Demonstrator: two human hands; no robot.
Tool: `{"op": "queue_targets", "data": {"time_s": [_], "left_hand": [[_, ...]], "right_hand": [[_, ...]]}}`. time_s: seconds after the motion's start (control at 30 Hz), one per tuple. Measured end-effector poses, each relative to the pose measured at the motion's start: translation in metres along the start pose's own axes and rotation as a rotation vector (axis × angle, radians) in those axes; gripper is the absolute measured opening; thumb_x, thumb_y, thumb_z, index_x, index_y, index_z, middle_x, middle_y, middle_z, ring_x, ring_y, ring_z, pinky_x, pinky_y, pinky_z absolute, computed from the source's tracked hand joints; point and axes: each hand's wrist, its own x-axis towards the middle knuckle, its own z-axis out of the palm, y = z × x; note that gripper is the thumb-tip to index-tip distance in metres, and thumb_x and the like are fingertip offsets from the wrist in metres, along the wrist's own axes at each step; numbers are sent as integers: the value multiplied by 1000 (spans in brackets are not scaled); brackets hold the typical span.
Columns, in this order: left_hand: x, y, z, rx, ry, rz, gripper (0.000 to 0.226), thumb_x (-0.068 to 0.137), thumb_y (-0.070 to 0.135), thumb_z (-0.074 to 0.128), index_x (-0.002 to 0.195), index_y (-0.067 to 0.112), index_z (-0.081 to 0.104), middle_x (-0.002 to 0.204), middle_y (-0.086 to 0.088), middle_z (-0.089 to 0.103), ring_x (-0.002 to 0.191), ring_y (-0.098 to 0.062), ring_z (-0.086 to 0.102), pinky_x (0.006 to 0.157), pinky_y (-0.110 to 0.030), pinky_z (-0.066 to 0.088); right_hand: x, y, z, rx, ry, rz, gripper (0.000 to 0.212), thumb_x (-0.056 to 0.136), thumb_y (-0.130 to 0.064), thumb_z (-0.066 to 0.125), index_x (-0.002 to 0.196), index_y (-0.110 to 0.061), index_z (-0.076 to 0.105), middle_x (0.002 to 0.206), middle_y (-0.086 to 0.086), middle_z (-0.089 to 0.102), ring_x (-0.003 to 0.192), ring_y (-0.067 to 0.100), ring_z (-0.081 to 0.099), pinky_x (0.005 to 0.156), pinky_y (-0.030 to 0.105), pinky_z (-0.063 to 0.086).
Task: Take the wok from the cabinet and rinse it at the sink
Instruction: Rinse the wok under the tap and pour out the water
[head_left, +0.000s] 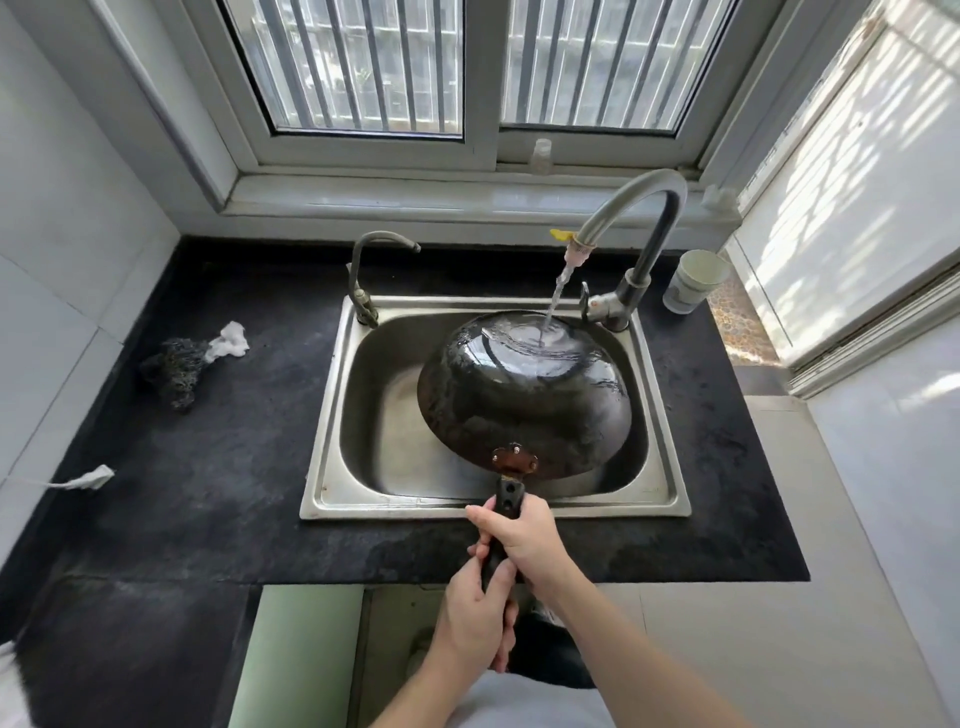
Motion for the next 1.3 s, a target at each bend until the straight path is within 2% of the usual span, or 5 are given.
{"op": "queue_targets", "data": {"time_s": [0.6,0.83,1.0,1.2,1.3], "left_hand": [[-10,2,-25,-5,144,13,23,100,24,49,89,8,61,53,-6,56,33,-15,47,34,-26,35],[-16,-13,-34,140,199,117,11,97,28,55,101,21,62,51,1,60,41,-10,54,44,-31,45],[-15,-8,-35,266,203,195,31,96,29,56,127,24,55,73,3,68,66,-7,65,59,-12,44],[-4,6,-31,429,152,254,43,95,35,54,136,21,52,105,8,72,89,-8,70,76,-23,56],[-1,15,-25,476,137,244,44,96,37,52,138,25,49,102,7,72,67,-10,68,57,-23,55]], "right_hand": [[13,2,29,-2,-144,-13,18,92,-14,72,85,-3,60,65,7,60,55,17,61,72,40,62],[3,13,40,119,-130,14,18,92,-10,72,84,-5,57,61,6,58,53,19,58,72,41,60],[1,13,35,213,-86,27,19,94,-10,70,84,-3,55,62,11,56,55,22,58,73,40,59],[2,11,17,217,-28,45,20,93,-17,72,88,-1,60,70,13,62,65,26,65,76,40,60],[6,8,9,281,-27,51,19,93,-15,72,86,-3,59,69,12,60,64,25,65,78,43,59]]}}
